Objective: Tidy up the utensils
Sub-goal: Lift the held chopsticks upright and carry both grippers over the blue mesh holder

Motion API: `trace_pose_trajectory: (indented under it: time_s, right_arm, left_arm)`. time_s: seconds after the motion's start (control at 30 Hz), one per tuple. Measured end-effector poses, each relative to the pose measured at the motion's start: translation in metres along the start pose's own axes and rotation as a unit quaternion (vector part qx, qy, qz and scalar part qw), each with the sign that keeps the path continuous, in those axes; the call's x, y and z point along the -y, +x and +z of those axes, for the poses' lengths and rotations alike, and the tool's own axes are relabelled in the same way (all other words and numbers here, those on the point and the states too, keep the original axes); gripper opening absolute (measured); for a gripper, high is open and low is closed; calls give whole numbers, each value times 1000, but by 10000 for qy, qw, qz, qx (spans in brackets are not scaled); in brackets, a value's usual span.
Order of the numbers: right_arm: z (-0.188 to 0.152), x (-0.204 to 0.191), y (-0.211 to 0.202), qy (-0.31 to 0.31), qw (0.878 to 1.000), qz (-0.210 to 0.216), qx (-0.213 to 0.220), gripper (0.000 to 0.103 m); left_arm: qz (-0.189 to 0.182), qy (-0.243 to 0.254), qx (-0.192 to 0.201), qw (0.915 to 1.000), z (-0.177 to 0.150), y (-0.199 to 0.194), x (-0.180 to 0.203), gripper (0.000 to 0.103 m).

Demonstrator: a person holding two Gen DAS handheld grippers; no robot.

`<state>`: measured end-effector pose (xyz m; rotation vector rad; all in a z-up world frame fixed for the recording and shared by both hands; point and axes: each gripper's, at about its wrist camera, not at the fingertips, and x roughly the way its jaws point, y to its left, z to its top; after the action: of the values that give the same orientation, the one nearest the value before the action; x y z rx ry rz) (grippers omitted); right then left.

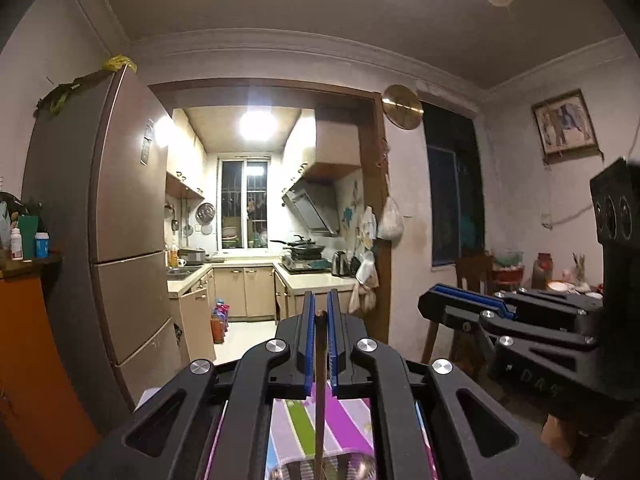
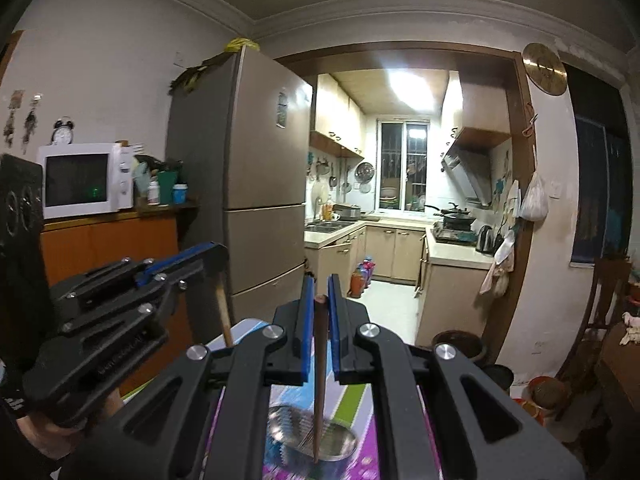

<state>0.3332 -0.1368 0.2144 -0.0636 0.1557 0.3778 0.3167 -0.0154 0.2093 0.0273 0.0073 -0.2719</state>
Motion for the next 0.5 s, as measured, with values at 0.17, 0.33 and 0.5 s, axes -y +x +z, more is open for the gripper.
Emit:
trace_pose_trajectory:
  time_s: [0.17,0.33,0.5]
  right_arm:
    - [-7,22,36,211,9997,14,-138,6]
    - [-32,24,64,195,9989,71,-420,6]
    - [-53,23,77,276,9978,111,-592,6]
  left_arm:
    - [104,-92,-100,9999,-5,38,-10,7]
    - [132,-155,-338,9992,-30,65,-21,7]
    - [107,-236,-535,9982,-55,82,-28,7]
